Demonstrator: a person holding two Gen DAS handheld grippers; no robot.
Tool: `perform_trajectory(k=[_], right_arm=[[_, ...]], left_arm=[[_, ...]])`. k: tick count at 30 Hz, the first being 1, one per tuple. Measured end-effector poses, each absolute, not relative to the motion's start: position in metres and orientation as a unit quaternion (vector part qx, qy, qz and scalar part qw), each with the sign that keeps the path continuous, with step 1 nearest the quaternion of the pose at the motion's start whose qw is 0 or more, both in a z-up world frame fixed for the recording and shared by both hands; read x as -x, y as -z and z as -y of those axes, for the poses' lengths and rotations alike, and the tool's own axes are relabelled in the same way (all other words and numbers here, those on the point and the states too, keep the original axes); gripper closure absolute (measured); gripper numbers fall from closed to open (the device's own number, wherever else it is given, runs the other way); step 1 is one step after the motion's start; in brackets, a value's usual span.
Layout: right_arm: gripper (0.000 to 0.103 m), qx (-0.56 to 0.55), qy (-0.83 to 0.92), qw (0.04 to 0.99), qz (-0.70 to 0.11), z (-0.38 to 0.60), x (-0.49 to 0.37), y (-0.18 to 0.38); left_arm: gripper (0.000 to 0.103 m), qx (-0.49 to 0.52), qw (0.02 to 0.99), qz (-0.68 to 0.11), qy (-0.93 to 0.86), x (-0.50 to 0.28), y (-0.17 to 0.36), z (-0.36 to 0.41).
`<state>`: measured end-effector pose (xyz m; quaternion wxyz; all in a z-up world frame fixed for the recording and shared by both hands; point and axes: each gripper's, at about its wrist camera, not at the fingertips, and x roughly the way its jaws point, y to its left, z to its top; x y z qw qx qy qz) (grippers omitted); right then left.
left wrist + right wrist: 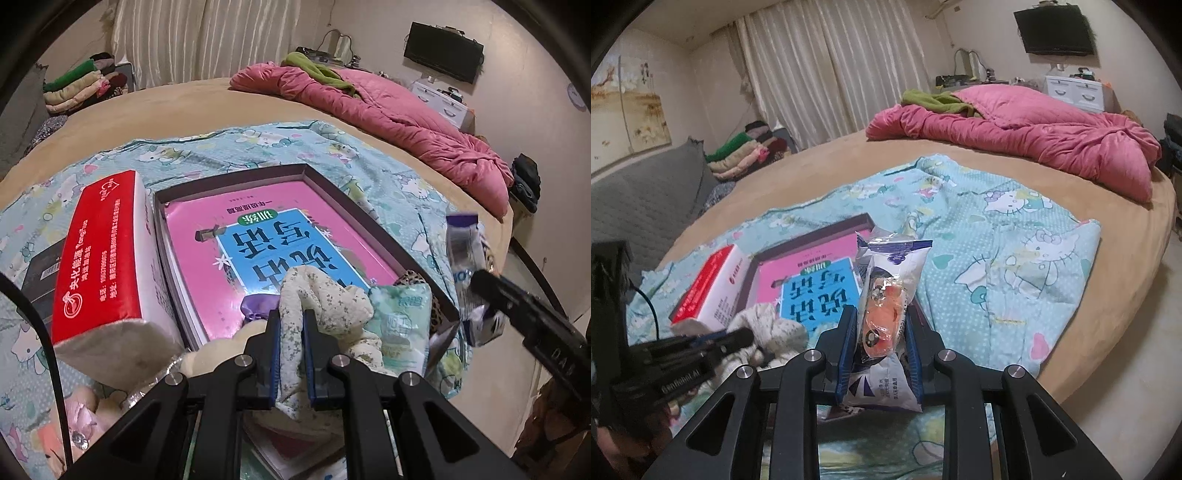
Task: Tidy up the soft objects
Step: 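Lower and open right tool to drop the snack bag while left tool releases the scrunchie on the tray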
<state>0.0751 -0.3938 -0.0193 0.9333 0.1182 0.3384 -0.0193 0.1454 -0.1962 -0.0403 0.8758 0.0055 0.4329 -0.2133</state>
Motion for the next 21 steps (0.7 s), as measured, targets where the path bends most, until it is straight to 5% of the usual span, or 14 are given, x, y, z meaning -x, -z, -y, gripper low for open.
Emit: perform_trajectory(k=[21], right_arm=[[0.077, -0.092, 0.013, 0.926, -0.365, 0.380, -0.098, 0.045]], left_arm=[[0.092, 0.016, 0.876, -0.433, 0.212, -0.145, 0.040, 0.189]])
